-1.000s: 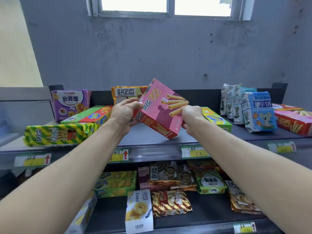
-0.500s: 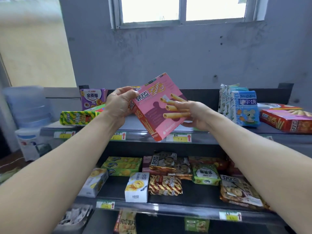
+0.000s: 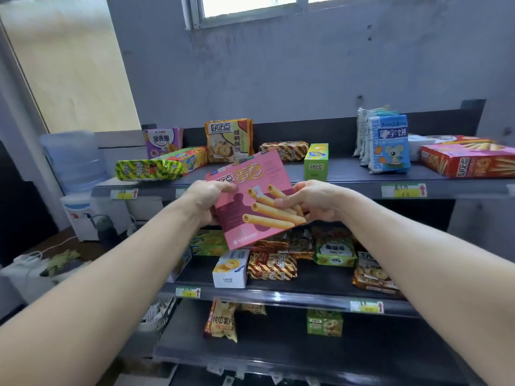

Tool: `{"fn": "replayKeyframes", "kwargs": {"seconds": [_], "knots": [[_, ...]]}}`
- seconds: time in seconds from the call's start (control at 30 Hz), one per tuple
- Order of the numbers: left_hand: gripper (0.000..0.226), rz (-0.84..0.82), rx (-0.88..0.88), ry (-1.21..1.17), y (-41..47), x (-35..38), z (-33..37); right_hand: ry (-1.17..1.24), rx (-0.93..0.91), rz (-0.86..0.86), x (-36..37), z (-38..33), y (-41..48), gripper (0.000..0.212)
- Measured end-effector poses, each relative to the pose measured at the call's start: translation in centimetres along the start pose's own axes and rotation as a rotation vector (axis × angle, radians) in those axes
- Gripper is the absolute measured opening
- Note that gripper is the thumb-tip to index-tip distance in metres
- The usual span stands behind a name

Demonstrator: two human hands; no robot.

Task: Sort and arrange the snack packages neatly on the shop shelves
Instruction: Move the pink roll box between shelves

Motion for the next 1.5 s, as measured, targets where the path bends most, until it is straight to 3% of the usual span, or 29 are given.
{"fn": "replayKeyframes", "kwargs": {"seconds": [0.03, 0.17, 0.27, 0.43, 0.57, 0.73, 0.93, 1.1, 1.3, 1.5], "knots": [[0.003, -0.034, -0.054, 0.045, -0.1, 0.8, -1.0, -0.023, 0.039, -0.014, -0.2, 1.0, -0.6, 0.045], [0.012, -0.103, -0.116, 0.220, 0.5, 4.6, -4.5, -0.197, 0.243, -0.013, -1.6, 6.9, -3.1, 0.061], [0.014, -0.203, -0.096, 0.290, 0.8, 8.7, -7.3, -0.210, 0.337, 0.085, -3.5, 11.8, -5.1, 0.058], [0.028, -0.434, -0.094, 0.216, 0.2, 16.1, -11.0, -0.164, 0.419, 0.342, -7.6, 17.2, -9.6, 0.080], [0.042, -0.543, -0.055, 0.105, -0.4, 21.1, -12.4, -0.079, 0.417, 0.505, -10.3, 19.6, -12.8, 0.071], [0.054, -0.644, -0.054, -0.074, -1.3, 27.1, -13.4, -0.199, 0.378, 0.726, -14.6, 21.2, -15.6, 0.050], [0.049, -0.643, -0.052, -0.113, 0.2, 34.0, -13.9, -0.209, 0.303, 0.857, -20.9, 22.9, -15.1, 0.053], [0.041, -0.541, -0.114, -0.101, 3.6, 38.8, -15.3, -0.173, 0.279, 0.801, -26.3, 25.6, -11.6, 0.044], [0.048, -0.420, -0.103, -0.183, 8.1, 44.2, -17.2, -0.254, 0.242, 0.726, -32.1, 28.9, -6.5, 0.046], [0.037, -0.327, -0.084, -0.250, 11.1, 47.6, -18.5, -0.301, 0.234, 0.713, -36.3, 31.6, -2.2, 0.047]]}}
Point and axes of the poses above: each hand's wrist, its own y-axis towards the middle knuckle, its own x-axis out of the palm, z = x × y, the point moved 8 cm from there along y, towards the middle knuckle, and after that the axes turned 1 degree about z, right-handed, at the moved point
